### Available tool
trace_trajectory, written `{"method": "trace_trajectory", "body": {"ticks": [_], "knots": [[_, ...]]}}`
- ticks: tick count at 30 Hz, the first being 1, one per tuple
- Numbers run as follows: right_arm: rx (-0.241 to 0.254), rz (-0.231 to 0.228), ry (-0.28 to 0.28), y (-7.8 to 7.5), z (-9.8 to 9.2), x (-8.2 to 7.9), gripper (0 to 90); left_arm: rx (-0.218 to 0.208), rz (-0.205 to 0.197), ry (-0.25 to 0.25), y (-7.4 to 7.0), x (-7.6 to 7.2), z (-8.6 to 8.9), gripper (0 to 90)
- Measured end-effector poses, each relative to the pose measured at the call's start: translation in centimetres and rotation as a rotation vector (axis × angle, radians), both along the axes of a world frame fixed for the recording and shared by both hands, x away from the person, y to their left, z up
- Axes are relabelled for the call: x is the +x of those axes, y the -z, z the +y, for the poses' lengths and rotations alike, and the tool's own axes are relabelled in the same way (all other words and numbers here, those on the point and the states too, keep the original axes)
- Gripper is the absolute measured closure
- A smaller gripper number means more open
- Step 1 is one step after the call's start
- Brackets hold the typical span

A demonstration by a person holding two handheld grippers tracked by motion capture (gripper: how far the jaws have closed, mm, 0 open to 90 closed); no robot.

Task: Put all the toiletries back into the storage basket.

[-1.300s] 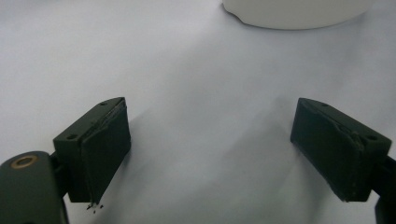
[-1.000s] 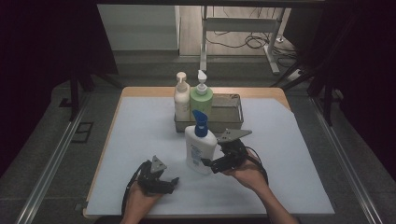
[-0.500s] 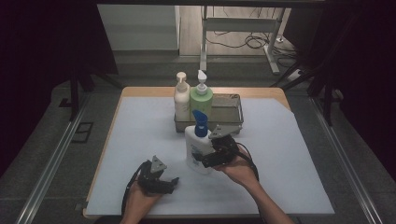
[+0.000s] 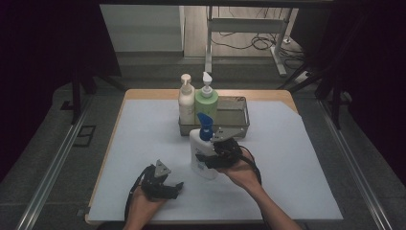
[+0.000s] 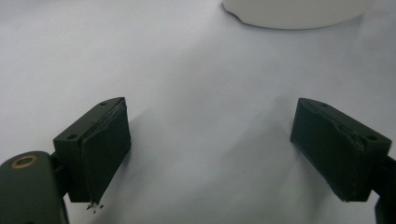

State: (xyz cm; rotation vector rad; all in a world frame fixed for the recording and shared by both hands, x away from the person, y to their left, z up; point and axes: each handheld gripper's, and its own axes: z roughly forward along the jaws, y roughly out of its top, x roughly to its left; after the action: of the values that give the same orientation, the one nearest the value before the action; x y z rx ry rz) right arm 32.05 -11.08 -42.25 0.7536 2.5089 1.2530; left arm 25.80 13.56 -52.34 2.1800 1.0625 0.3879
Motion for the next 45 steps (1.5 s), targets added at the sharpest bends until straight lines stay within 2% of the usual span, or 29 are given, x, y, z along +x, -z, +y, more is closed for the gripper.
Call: {"method": "trace_trajectory", "body": {"ticks": [11, 19, 33, 45], "knots": [[-0.005, 0.028, 0.036, -0.4, -0.6, 0.1, 39.5, -0.003, 0.000, -0.003, 0.0, 0.0, 0.0, 11.9], [-0.008, 0.025, 0.058, -1.1, -1.6, 0.2, 39.7, -0.004, 0.001, -0.004, 0.0, 0.0, 0.0, 11.9], [0.005, 0.023, 0.135, -2.9, -4.4, 0.9, 39.8, -0.003, 0.000, -0.002, 0.0, 0.0, 0.0, 11.9], [0.006, 0.004, 0.226, -4.4, -7.1, 1.8, 39.9, -0.004, 0.000, -0.003, 0.0, 0.0, 0.0, 11.9]]}}
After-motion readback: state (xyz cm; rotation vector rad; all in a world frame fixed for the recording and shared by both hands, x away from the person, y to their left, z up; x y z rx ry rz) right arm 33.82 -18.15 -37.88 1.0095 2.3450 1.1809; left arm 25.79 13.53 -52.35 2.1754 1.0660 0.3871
